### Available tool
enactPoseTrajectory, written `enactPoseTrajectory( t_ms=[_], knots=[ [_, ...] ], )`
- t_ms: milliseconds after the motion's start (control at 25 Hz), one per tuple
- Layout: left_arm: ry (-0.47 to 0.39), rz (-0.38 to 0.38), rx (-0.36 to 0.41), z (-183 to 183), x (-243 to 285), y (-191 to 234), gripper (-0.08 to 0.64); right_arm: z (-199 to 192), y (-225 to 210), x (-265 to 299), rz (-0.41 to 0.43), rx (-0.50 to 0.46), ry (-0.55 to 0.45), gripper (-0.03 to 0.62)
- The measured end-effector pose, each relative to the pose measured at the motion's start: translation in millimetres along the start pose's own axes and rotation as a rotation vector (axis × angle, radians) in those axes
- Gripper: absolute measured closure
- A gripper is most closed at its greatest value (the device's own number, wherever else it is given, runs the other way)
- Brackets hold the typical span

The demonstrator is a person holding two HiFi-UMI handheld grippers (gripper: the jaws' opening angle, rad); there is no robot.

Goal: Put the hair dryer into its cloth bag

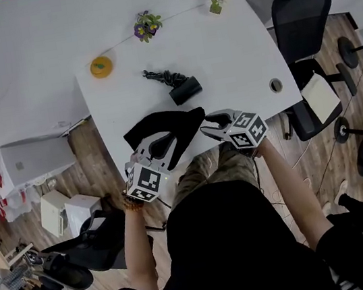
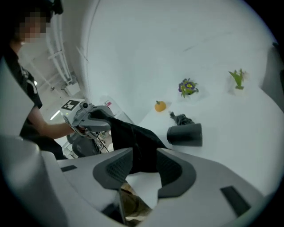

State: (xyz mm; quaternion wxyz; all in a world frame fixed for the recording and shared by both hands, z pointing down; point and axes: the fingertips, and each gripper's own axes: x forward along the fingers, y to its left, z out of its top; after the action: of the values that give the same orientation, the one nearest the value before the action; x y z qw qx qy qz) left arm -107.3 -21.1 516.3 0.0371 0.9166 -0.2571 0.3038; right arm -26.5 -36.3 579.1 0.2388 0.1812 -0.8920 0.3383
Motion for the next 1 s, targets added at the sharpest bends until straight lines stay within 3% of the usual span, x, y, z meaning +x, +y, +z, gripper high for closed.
enactPoseTrajectory(
  t_ms=[80, 240, 360, 480, 600, 720, 1000],
  knots=[
    [0.0, 0.009, -0.011, -2, 2, -1, 0.499, 3, 14, 16, 0.041, -0.119, 0.04, 0.408],
    [-0.001, 0.05, -0.055, -6, 1, 7, 0.499, -24, 61, 34, 0.255, -0.304, 0.218, 0.406],
    [0.006, 0.061, -0.07, -10, -7, 10, 0.499, -13, 66, 19, 0.289, -0.319, 0.172, 0.396],
    [0.014, 0.083, -0.083, -16, -19, 13, 0.499, 23, 34, 1, 0.209, -0.252, 0.043, 0.394],
    [0.023, 0.115, -0.1, -21, -25, 17, 0.499, 48, -22, 1, 0.052, -0.257, 0.013, 0.373],
    [0.025, 0.137, -0.121, -21, -25, 15, 0.499, 69, -67, 20, -0.04, -0.297, 0.054, 0.341],
    [0.039, 0.158, -0.198, -27, 3, 5, 0.499, 103, -123, 111, -0.098, -0.408, 0.249, 0.322]
  ],
)
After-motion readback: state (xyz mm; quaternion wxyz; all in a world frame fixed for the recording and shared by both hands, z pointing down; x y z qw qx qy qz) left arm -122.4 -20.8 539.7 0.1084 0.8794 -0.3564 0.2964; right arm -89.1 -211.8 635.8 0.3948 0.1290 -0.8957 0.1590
